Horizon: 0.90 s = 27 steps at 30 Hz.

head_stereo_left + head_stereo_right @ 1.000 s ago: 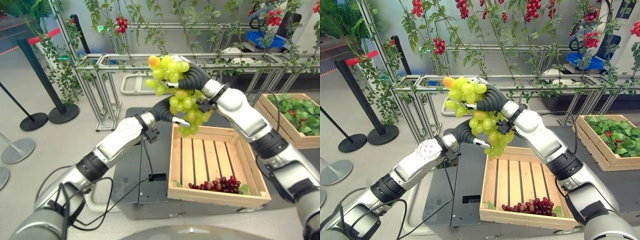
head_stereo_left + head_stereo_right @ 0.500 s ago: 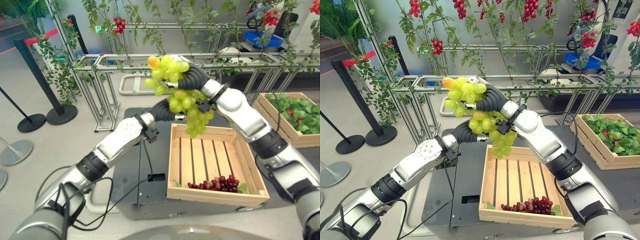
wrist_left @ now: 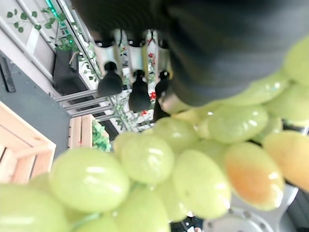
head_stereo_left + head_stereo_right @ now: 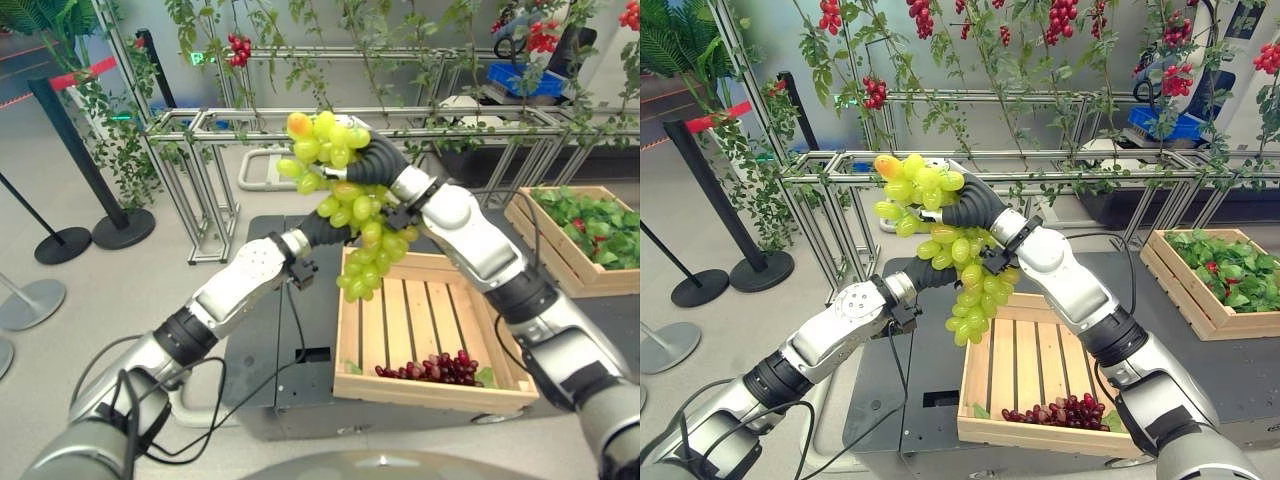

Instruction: Pick up the fruits from the basket on one side to the basket on the other side

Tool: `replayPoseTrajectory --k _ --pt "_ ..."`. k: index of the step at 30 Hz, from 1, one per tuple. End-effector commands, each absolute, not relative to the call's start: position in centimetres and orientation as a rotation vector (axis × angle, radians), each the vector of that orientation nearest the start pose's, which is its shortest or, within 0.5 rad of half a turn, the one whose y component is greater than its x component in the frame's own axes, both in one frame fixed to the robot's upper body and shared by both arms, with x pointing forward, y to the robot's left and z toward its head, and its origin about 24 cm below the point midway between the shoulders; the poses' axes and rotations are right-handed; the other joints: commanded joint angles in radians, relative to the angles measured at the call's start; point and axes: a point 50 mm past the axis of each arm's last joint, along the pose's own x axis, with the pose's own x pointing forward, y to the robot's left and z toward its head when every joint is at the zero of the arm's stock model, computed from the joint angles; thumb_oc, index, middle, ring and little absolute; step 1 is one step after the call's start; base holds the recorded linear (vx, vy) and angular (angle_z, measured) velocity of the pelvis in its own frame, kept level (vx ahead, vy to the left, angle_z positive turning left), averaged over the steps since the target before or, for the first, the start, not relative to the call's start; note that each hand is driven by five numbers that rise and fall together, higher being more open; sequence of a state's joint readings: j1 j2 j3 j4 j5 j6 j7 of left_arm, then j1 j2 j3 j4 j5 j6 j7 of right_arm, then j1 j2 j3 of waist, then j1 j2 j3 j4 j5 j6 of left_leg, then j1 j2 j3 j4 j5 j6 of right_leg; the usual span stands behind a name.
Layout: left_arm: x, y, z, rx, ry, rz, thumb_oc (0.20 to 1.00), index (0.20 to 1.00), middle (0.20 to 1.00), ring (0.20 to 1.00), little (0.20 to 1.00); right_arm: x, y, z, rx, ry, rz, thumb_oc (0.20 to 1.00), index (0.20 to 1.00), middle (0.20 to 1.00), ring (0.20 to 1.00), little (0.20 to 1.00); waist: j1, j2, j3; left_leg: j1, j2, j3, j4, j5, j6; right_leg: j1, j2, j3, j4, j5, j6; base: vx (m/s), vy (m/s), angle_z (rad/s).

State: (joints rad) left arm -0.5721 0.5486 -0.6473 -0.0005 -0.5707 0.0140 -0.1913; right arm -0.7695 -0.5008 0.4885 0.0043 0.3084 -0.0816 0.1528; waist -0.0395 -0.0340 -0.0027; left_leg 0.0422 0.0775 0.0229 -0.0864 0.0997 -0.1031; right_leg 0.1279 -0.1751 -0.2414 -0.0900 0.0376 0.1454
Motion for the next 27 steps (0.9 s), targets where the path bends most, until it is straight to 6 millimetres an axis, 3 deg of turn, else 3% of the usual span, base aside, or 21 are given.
replayPoseTrajectory --k 1,2,3,4,5,19,27 --pt "29.3 4.3 16.9 0.087 -0.336 -0.980 0.200 0.200 0.200 0.200 0.200 30.5 -5.8 25.0 -0.255 -0.735 0.742 0.200 0.200 0.200 0.200 0.200 0.012 -0.034 0.000 0.023 -0.032 -0.032 0.041 -0.120 0.054 -0.049 -0.007 -0.051 0.040 0.010 0.023 0.00 0.000 0.00" --pt "29.3 4.3 16.8 0.087 -0.335 -0.980 0.200 0.200 0.200 0.200 0.200 30.5 -5.8 24.9 -0.255 -0.735 0.742 0.200 0.200 0.200 0.200 0.200 0.012 -0.034 -0.001 0.023 -0.032 -0.032 0.041 -0.120 0.054 -0.049 -0.007 -0.051 0.040 0.010 0.023 0.00 0.000 0.00" --pt "29.2 4.3 16.8 0.087 -0.333 -0.985 0.523 0.523 0.523 0.523 0.523 30.5 -5.9 24.9 -0.246 -0.732 0.740 0.200 0.200 0.200 0.200 0.200 0.012 -0.034 0.000 0.021 -0.033 -0.032 0.041 -0.120 0.054 -0.048 -0.008 -0.054 0.039 0.010 0.023 0.00 0.000 0.00" --pt "29.2 4.3 16.8 0.087 -0.333 -0.985 0.652 0.652 0.652 0.652 0.652 30.5 -5.9 24.9 -0.246 -0.732 0.740 0.200 0.200 0.200 0.200 0.200 0.012 -0.034 0.000 0.021 -0.033 -0.032 0.041 -0.120 0.054 -0.048 -0.008 -0.054 0.039 0.010 0.023 0.00 0.000 0.00" --pt "29.2 4.4 16.7 0.089 -0.333 -0.984 1.000 1.000 1.000 1.000 1.000 30.6 -6.0 24.9 -0.240 -0.730 0.734 0.200 0.200 0.200 0.200 0.200 0.012 -0.034 -0.001 0.020 -0.034 -0.033 0.041 -0.120 0.055 -0.048 -0.009 -0.054 0.038 0.010 0.023 0.00 0.000 0.00" --pt "28.6 7.1 16.3 0.082 -0.307 -0.977 1.000 1.000 1.000 1.000 1.000 31.2 -8.8 26.0 -0.262 -0.753 0.635 0.200 0.200 0.200 0.200 0.200 0.016 -0.034 0.002 0.020 -0.041 -0.036 0.034 -0.117 0.055 -0.047 -0.014 -0.061 0.034 0.017 0.026 0.00 0.000 0.00" --pt "28.2 7.4 15.2 -0.017 -0.254 -0.978 1.000 1.000 1.000 1.000 1.000 31.4 -9.4 27.1 -0.252 -0.791 0.594 0.200 0.200 0.200 0.200 0.200 0.016 -0.035 0.003 0.022 -0.040 -0.034 0.036 -0.119 0.056 -0.046 -0.011 -0.059 0.033 0.014 0.024 0.00 0.000 0.00"
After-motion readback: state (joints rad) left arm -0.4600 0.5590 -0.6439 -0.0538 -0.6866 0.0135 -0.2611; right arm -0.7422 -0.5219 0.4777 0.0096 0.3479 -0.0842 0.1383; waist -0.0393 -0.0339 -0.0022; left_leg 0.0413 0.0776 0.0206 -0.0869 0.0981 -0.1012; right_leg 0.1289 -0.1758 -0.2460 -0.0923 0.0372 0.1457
